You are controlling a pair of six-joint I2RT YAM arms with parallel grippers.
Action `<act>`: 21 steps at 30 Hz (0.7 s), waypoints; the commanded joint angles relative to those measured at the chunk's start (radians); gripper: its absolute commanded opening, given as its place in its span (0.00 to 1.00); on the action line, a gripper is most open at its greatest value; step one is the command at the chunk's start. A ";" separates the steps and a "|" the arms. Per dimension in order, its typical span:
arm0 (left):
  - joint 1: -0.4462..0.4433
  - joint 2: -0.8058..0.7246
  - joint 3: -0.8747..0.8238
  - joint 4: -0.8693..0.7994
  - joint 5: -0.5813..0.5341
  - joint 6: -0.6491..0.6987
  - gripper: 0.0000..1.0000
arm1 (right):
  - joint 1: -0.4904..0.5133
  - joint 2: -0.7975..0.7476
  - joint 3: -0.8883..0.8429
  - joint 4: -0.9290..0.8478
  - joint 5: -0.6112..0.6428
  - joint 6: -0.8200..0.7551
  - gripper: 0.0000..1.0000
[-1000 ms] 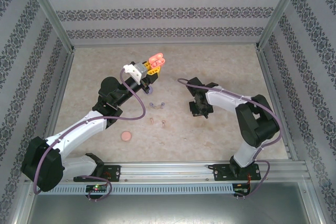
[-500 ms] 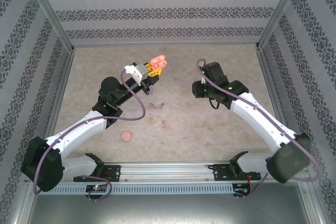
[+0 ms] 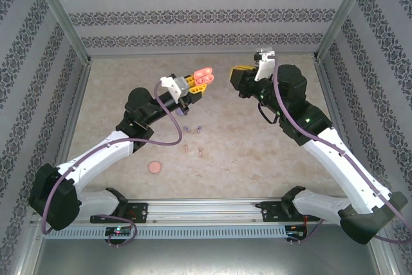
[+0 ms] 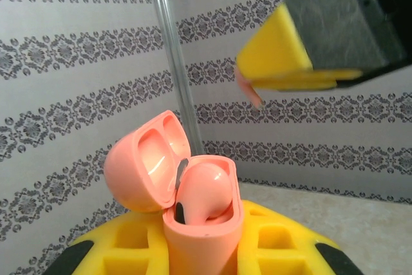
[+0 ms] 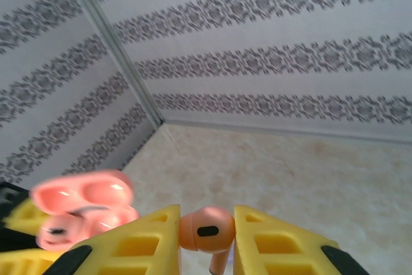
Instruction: Insert the wireless bluetooth earbuds into the charging case
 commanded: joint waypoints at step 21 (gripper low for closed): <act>-0.032 0.057 0.051 0.057 -0.009 0.010 0.00 | 0.043 0.050 -0.066 0.246 -0.089 0.075 0.24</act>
